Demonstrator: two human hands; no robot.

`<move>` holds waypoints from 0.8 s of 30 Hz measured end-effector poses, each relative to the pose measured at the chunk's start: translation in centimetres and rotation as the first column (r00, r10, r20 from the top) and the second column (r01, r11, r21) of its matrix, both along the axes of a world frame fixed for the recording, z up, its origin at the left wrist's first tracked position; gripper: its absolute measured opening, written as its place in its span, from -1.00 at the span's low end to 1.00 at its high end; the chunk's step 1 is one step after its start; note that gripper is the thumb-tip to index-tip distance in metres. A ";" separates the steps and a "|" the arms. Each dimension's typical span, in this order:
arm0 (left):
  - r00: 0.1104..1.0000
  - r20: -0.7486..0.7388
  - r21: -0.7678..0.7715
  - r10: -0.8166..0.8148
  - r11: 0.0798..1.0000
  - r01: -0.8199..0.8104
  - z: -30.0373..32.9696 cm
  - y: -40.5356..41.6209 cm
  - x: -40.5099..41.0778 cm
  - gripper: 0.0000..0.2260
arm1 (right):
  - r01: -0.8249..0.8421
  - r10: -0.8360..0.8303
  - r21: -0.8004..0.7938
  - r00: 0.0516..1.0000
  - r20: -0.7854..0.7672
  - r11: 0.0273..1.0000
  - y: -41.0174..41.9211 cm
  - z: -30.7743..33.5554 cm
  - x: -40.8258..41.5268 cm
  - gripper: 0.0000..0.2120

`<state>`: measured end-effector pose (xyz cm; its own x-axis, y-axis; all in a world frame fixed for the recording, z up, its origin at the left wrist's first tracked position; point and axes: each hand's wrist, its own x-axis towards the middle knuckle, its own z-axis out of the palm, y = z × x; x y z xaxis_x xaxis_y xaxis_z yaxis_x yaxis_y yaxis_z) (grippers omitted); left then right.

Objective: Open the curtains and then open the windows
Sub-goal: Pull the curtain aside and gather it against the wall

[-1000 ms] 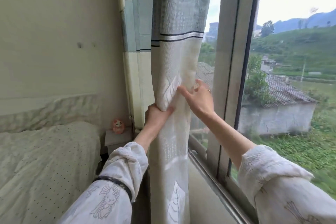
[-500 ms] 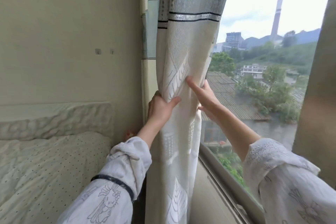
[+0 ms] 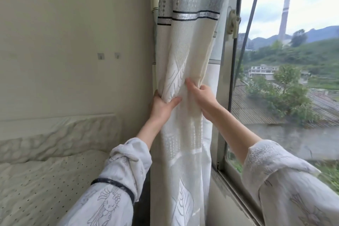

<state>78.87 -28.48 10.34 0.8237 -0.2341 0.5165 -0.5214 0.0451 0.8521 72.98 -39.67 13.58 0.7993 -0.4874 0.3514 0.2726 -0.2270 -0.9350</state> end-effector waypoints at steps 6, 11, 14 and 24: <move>0.998 -0.035 0.067 0.056 0.996 -0.053 0.1 -2.9 9.3 -0.61 | 0.068 -0.067 -0.020 0.996 0.052 0.997 -2.2 0.3 8.5 -0.67; 0.992 -0.046 0.030 0.120 0.992 -0.119 0.5 -6.5 16.7 -0.62 | 0.204 -0.197 -0.219 0.979 0.055 0.954 -5.0 1.0 15.6 -0.77; 0.989 -0.059 0.014 0.133 0.991 -0.132 0.6 -8.1 20.6 -0.64 | 0.344 -0.322 -0.369 0.939 0.121 0.863 -6.6 1.4 18.3 -0.77; 0.975 -0.048 0.018 0.216 0.976 -0.215 -0.5 -9.9 28.6 -0.62 | 0.810 -0.547 -0.548 0.561 0.621 0.210 -10.3 4.2 17.7 -0.48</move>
<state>107.51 -38.43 9.88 0.8799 -0.0546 0.4720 -0.4750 -0.0751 0.8768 90.71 -50.01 17.76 0.1136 -0.2547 0.9603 -0.1894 -0.9544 -0.2307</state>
